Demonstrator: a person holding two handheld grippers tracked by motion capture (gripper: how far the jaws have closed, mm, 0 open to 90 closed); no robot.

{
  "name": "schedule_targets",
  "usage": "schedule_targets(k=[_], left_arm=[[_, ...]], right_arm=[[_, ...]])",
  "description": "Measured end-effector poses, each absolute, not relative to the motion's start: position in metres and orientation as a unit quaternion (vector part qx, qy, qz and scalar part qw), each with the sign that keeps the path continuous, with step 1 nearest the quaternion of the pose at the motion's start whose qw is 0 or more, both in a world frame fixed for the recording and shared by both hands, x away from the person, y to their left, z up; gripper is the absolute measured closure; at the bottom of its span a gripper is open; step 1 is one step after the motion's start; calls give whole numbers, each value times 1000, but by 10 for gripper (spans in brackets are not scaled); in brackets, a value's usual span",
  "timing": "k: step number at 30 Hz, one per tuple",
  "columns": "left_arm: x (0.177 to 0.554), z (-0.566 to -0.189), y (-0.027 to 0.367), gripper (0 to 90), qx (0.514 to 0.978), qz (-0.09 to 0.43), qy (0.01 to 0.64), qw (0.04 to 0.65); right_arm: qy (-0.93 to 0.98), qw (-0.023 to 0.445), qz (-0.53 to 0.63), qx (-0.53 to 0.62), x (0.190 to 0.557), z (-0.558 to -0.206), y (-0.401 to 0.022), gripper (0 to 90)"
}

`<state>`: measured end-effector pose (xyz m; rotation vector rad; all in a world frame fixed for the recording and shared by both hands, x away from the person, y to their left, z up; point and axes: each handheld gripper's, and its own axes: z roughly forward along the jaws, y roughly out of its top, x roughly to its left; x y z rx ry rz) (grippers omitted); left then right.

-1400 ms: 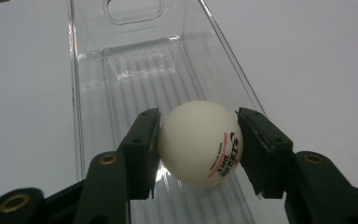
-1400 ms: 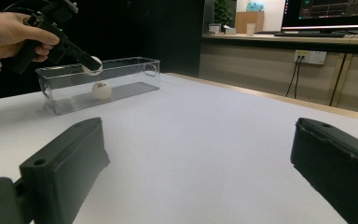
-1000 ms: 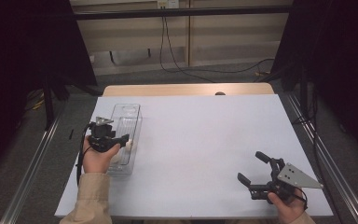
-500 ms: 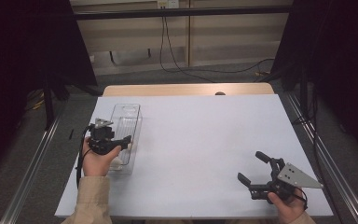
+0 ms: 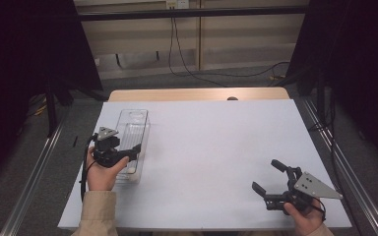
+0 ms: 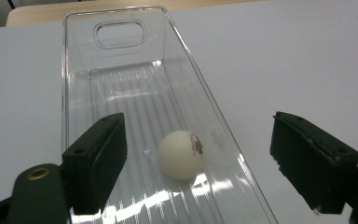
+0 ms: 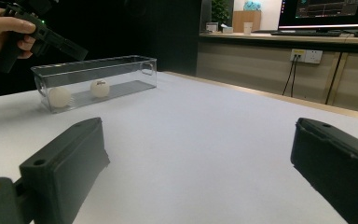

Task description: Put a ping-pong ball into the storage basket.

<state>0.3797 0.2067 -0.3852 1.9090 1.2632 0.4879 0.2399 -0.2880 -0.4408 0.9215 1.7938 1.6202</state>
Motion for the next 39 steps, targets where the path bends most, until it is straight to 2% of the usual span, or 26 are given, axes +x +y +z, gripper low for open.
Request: schedule_targets(k=[14,25,39], left_arm=[[365,-388,210,124,732,210,487,428],[355,-393,214,74,726,203,480,450],[344,-393,215,54,718,212,462,475]], right_arm=[[667,273,602,343,240,-441,-288,26],[666,273,603,344,240,-441,-288,26],[666,273,603,344,240,-441,-288,26]])
